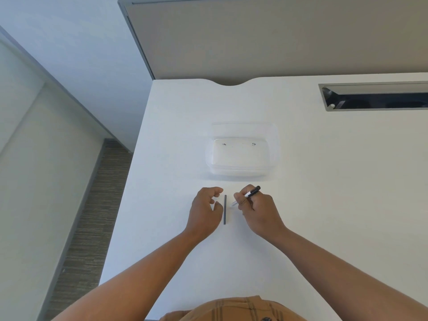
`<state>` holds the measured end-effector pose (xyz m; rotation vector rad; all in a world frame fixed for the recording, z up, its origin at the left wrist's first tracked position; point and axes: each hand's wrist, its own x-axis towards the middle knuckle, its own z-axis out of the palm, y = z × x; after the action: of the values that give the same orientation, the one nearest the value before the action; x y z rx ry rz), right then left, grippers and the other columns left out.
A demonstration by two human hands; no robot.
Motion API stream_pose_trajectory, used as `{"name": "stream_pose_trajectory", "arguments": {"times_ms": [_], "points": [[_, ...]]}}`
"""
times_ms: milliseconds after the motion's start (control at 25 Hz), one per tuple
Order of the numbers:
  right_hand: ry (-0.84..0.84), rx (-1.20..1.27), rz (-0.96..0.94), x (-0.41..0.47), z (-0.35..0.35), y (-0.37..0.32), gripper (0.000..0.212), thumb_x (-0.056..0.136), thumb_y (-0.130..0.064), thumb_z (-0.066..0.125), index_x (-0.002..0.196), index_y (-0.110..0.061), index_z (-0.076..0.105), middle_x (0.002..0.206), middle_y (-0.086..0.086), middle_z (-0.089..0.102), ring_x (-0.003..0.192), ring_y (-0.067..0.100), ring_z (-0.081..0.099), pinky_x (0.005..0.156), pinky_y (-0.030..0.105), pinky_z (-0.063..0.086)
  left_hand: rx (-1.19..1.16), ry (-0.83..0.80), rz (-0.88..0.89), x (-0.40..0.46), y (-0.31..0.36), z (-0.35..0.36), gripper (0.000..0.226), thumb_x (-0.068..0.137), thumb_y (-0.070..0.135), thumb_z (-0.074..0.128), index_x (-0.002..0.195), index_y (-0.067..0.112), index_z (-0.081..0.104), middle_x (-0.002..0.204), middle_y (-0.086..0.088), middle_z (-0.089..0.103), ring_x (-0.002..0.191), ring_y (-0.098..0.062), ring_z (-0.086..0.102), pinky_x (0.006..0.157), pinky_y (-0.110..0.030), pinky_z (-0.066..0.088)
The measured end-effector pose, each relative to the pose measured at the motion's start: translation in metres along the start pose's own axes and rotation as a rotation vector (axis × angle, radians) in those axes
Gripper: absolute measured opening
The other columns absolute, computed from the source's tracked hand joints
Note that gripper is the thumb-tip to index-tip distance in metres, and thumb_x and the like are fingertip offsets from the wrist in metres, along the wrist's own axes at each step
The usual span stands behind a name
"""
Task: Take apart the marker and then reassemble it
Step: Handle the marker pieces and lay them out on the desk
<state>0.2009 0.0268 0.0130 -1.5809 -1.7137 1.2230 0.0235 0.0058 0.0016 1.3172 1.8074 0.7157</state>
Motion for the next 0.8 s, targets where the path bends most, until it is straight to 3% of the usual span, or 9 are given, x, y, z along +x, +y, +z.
{"name": "stream_pose_trajectory", "arguments": {"times_ms": [160, 240, 320, 480, 800], "points": [[-0.052, -0.221, -0.111, 0.005, -0.002, -0.004, 0.03, 0.104, -0.045, 0.046, 0.088, -0.021, 0.053, 0.059, 0.004, 0.059, 0.058, 0.025, 0.057, 0.063, 0.042, 0.05, 0.096, -0.06, 0.038, 0.0, -0.012, -0.001, 0.048, 0.087, 0.008, 0.06, 0.132, 0.023, 0.057, 0.109, 0.008, 0.052, 0.092, 0.001, 0.052, 0.075, -0.004, 0.036], [0.042, -0.274, -0.256, 0.007, -0.005, -0.01, 0.038, 0.103, -0.05, 0.041, 0.087, -0.018, 0.053, 0.054, -0.004, 0.046, 0.055, 0.023, 0.046, 0.056, 0.034, 0.045, 0.105, -0.093, -0.005, 0.001, -0.016, -0.002, 0.05, 0.085, 0.006, 0.061, 0.133, 0.019, 0.055, 0.104, 0.007, 0.052, 0.091, 0.001, 0.051, 0.074, -0.003, 0.036], [0.091, -0.327, -0.359, 0.006, -0.004, -0.009, 0.036, 0.104, -0.043, 0.042, 0.087, -0.014, 0.054, 0.058, -0.009, 0.045, 0.056, 0.017, 0.041, 0.054, 0.032, 0.042, 0.098, -0.101, -0.025, 0.002, -0.019, -0.004, 0.049, 0.085, 0.005, 0.06, 0.131, 0.018, 0.056, 0.101, 0.008, 0.053, 0.089, 0.001, 0.052, 0.073, -0.003, 0.038], [-0.12, -0.386, -0.143, 0.004, 0.005, 0.003, 0.035, 0.107, -0.042, 0.042, 0.091, -0.013, 0.053, 0.074, 0.003, 0.071, 0.068, 0.03, 0.062, 0.069, 0.043, 0.052, 0.049, -0.088, -0.055, 0.005, -0.018, -0.005, 0.046, 0.084, 0.004, 0.06, 0.128, 0.018, 0.059, 0.101, 0.006, 0.057, 0.087, -0.002, 0.053, 0.075, -0.007, 0.039], [-0.019, -0.266, -0.229, 0.001, -0.005, -0.002, 0.036, 0.107, -0.04, 0.043, 0.085, -0.011, 0.051, 0.071, 0.007, 0.059, 0.059, 0.028, 0.048, 0.061, 0.041, 0.045, 0.012, -0.09, -0.069, 0.004, -0.018, -0.004, 0.043, 0.084, 0.004, 0.062, 0.124, 0.02, 0.061, 0.103, 0.005, 0.058, 0.091, -0.006, 0.054, 0.078, -0.009, 0.04]]}}
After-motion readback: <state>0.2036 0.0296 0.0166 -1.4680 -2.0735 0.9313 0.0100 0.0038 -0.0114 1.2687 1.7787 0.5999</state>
